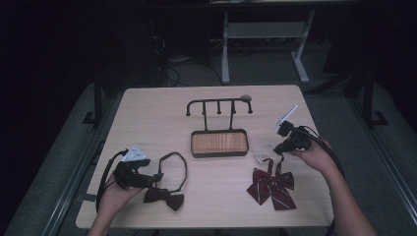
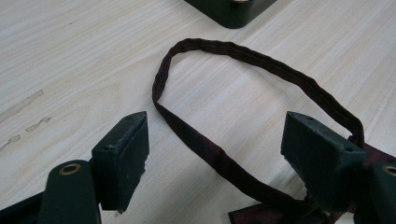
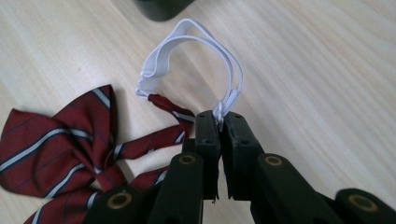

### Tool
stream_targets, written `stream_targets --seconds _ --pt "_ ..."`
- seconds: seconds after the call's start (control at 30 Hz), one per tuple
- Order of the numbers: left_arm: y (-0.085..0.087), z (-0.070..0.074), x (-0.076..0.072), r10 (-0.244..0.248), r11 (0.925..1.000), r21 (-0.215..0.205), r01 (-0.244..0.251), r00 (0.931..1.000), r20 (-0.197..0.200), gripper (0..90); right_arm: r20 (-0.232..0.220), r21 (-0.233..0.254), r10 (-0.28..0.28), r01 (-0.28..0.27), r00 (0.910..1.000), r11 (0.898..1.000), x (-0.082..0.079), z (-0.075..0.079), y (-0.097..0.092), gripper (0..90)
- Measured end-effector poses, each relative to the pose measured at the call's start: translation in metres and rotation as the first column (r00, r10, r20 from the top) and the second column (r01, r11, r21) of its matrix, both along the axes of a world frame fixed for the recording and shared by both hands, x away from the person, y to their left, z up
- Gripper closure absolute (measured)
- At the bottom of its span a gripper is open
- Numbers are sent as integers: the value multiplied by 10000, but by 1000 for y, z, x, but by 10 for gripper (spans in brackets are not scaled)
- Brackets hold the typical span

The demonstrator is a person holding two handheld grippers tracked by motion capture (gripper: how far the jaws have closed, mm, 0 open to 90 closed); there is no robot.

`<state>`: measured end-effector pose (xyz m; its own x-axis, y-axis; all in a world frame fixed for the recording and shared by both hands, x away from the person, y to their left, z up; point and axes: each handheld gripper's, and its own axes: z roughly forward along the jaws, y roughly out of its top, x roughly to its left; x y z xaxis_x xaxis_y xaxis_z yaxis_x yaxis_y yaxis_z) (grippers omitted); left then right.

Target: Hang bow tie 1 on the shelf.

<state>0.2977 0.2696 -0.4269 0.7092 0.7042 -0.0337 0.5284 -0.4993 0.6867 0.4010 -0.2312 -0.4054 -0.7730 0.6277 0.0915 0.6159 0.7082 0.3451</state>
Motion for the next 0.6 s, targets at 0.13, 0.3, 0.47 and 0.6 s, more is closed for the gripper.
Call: stream_targets --seconds 0.13,0.3,0.47,0.6 --pt "0 0 0 7 10000 -27 -7 10000 -26 239 34 115 123 -124 9999 9999 -3 8 -1 850" --pt "0 0 0 -34 10000 23 34 10000 -1 239 175 145 306 -309 9994 9994 -7 18 -1 850" --pt "0 0 0 -41 10000 35 41 10000 -22 239 234 261 500 -506 9985 9984 -11 27 0 850" --pt "0 0 0 -59 10000 65 59 10000 -20 239 321 300 701 -710 9970 9970 -15 35 2 850"
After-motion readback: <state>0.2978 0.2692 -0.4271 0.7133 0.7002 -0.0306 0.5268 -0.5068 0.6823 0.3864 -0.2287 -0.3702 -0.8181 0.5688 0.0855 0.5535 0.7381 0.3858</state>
